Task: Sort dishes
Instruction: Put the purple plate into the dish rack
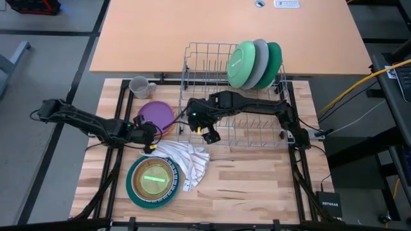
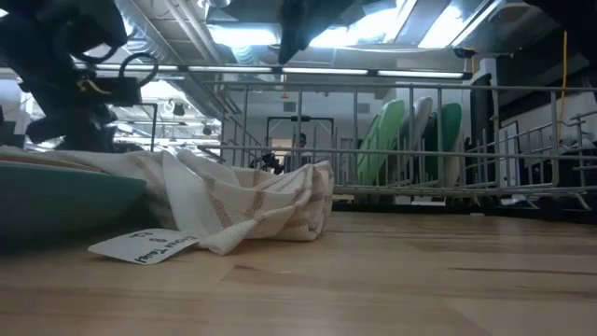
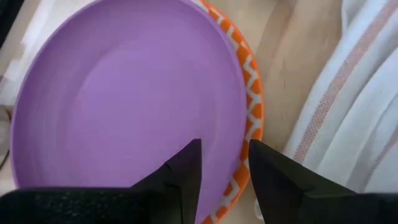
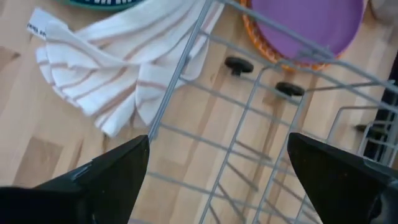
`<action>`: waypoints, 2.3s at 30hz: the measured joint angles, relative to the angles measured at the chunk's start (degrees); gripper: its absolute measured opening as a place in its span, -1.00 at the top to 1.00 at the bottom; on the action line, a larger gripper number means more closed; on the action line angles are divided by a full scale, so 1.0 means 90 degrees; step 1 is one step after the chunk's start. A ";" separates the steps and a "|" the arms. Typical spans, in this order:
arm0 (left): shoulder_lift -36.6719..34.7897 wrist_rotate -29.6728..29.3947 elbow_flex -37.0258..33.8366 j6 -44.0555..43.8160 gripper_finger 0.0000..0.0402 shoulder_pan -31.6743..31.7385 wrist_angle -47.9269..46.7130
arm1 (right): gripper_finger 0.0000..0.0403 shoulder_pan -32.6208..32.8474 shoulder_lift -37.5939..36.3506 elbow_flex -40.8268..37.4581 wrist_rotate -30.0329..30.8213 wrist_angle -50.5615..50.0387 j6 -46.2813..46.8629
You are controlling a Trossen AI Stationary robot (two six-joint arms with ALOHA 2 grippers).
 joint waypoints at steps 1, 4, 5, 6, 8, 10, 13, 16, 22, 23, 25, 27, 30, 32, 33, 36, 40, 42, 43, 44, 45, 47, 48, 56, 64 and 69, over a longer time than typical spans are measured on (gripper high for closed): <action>0.0084 0.0005 0.0000 0.0083 0.39 0.0000 0.0047 | -0.91 0.0000 0.0000 0.0000 0.0000 -0.0056 0.0002; 0.0334 0.0005 0.0000 0.0339 0.39 0.0000 0.0224 | -0.91 0.0000 0.0000 0.0000 0.0000 -0.0151 0.0002; 0.0415 0.0005 0.0000 0.0450 0.39 0.0000 0.0263 | -0.91 0.0000 0.0000 0.0000 0.0000 -0.0155 0.0002; 0.0498 0.0000 0.0001 0.0505 0.39 0.0000 0.0306 | -0.91 0.0000 0.0000 0.0000 0.0000 -0.0149 0.0002; 0.0672 -0.0002 0.0000 0.0619 0.39 0.0000 0.0382 | -0.91 0.0000 0.0000 0.0000 0.0000 -0.0150 0.0002; 0.0833 -0.0015 0.0010 0.0630 0.39 -0.0002 0.0449 | -0.91 0.0000 0.0000 0.0000 0.0000 -0.0150 0.0002; 0.1032 -0.0023 0.0027 0.0592 0.39 -0.0005 0.0482 | -0.91 0.0000 0.0000 0.0000 0.0000 -0.0150 0.0002; 0.1127 -0.0022 0.0019 0.0585 0.46 -0.0004 0.0491 | -0.91 0.0000 0.0000 0.0000 0.0000 -0.0149 0.0001; 0.1087 -0.0014 0.0015 0.0644 0.83 -0.0003 0.0608 | -0.91 0.0000 0.0000 0.0000 0.0000 -0.0150 0.0002; 0.1074 -0.0024 0.0015 0.0633 0.90 -0.0006 0.0607 | -0.91 0.0000 0.0000 0.0000 0.0000 -0.0150 0.0002; 0.1056 -0.0027 0.0015 0.0556 0.97 -0.0003 0.0608 | -0.91 0.0000 0.0000 0.0000 0.0000 -0.0150 0.0001; 0.1035 -0.0027 0.0018 0.0498 0.95 -0.0007 0.0601 | -0.91 0.0000 0.0000 0.0000 0.0000 -0.0149 0.0002; 0.1014 0.0003 0.0119 0.0494 0.97 -0.0011 0.0479 | -0.91 0.0000 0.0000 0.0000 0.0000 -0.0145 0.0002; 0.0994 0.0030 0.0225 0.0479 0.98 -0.0010 0.0471 | -0.91 0.0000 0.0000 0.0000 0.0000 -0.0136 0.0007; 0.0977 0.0036 0.0287 0.0488 0.98 -0.0010 0.0487 | -0.91 0.0000 0.0000 0.0000 0.0000 -0.0121 0.0039; 0.0956 0.0128 0.0460 0.0568 0.98 -0.0012 0.0487 | -0.91 0.0000 0.0000 0.0000 -0.0016 -0.0087 0.0244; 0.0947 0.0325 0.0776 0.0545 0.99 -0.0017 0.0168 | -0.91 0.0000 0.0000 0.0000 -0.0119 -0.0052 0.0392; 0.0947 0.0365 0.0955 0.0439 0.99 -0.0021 -0.0123 | -0.91 0.0000 0.0000 0.0000 -0.0119 -0.0022 0.0391; 0.0947 0.0395 0.1059 0.0411 0.99 -0.0019 -0.0274 | -0.91 0.0000 0.0000 0.0000 -0.0121 0.0005 0.0389; 0.0947 0.0433 0.1176 0.0398 0.99 -0.0019 -0.0422 | -0.91 -0.0002 0.0000 0.0000 -0.0120 0.0060 0.0388; 0.0945 0.0466 0.1298 0.0389 0.99 -0.0019 -0.0567 | -0.91 -0.0002 0.0000 0.0000 -0.0121 0.0099 0.0388; 0.0945 0.0534 0.1515 0.0379 0.99 -0.0019 -0.0843 | -0.91 -0.0002 0.0000 0.0000 -0.0121 0.0176 0.0388; 0.0945 0.0603 0.1647 0.0380 0.99 -0.0019 -0.1008 | -0.91 -0.0002 0.0000 0.0000 -0.0121 0.0257 0.0388; 0.0945 0.1439 0.2714 0.0129 1.00 -0.0031 -0.2394 | -0.91 -0.0002 0.0000 0.0000 -0.0120 0.0768 0.0399; 0.0943 0.1637 0.3850 -0.0259 1.00 -0.0496 -0.4011 | -0.91 -0.0007 0.0000 0.0000 -0.0121 0.0804 0.0021; 0.0942 0.1698 0.4589 -0.0389 1.00 -0.0854 -0.4352 | -0.91 -0.0007 0.0047 -0.0002 -0.0121 0.1333 -0.0685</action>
